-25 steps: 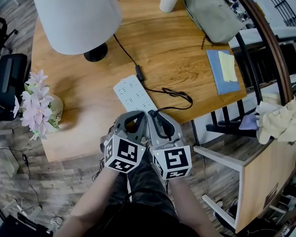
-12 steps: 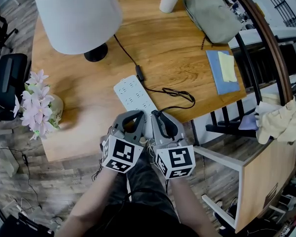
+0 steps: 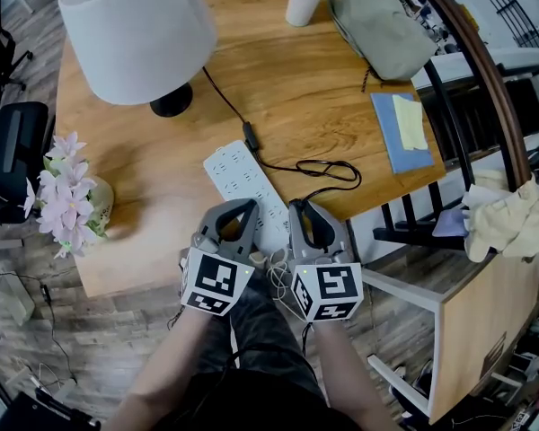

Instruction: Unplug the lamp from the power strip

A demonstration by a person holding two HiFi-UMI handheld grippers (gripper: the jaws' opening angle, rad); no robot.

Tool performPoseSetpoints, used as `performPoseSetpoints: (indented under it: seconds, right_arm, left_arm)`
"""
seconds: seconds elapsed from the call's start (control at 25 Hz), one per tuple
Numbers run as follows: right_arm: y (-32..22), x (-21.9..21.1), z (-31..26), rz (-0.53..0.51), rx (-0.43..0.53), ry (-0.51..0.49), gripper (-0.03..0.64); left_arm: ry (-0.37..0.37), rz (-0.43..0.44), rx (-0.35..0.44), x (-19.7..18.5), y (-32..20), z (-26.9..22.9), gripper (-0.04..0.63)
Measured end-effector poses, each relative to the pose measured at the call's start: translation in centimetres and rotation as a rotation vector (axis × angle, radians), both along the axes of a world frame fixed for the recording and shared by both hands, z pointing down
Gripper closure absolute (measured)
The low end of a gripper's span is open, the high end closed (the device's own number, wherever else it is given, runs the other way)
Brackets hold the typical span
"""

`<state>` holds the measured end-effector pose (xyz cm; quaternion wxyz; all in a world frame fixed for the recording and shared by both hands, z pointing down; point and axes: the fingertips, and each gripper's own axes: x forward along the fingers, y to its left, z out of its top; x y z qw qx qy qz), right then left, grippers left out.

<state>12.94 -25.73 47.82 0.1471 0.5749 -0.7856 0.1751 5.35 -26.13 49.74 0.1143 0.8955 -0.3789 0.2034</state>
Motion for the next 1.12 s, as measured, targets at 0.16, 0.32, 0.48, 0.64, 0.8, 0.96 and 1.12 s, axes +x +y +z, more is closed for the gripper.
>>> performPoseSetpoints:
  seconds: [0.16,0.32,0.48,0.64,0.8,0.96,1.12]
  right_arm:
    - [-0.3,1.0,0.3,0.025,-0.013,0.018,0.546]
    - [-0.6,1.4,0.5,0.042,-0.025,0.034,0.546]
    - [-0.8,1.8,0.6,0.058,-0.038,0.046,0.546]
    - [-1.0,2.1,0.9,0.068,-0.040,0.050,0.546]
    - [-1.1,2.2,0.8,0.082,-0.037,0.046,0.546]
    - [-1.1,2.3,0.4,0.094,-0.024,0.035,0.546]
    - [-1.1,2.3,0.2,0.097,-0.018,0.026,0.546]
  left_arm:
    - [0.002,-0.002,0.008,0.1,0.0,-0.2,0.598]
    - [0.002,-0.006,0.006,0.1,-0.1,-0.1,0.598]
    - [0.000,-0.014,0.012,-0.2,-0.4,-0.3,0.598]
    - [0.002,-0.023,0.015,-0.5,-0.6,-0.2,0.598]
    - [0.001,-0.024,0.008,-0.6,-0.5,0.0,0.598]
    - [0.002,-0.023,0.012,-0.6,-0.2,-0.2,0.598]
    - [0.004,-0.028,0.021,-0.8,-0.2,-0.5,0.598]
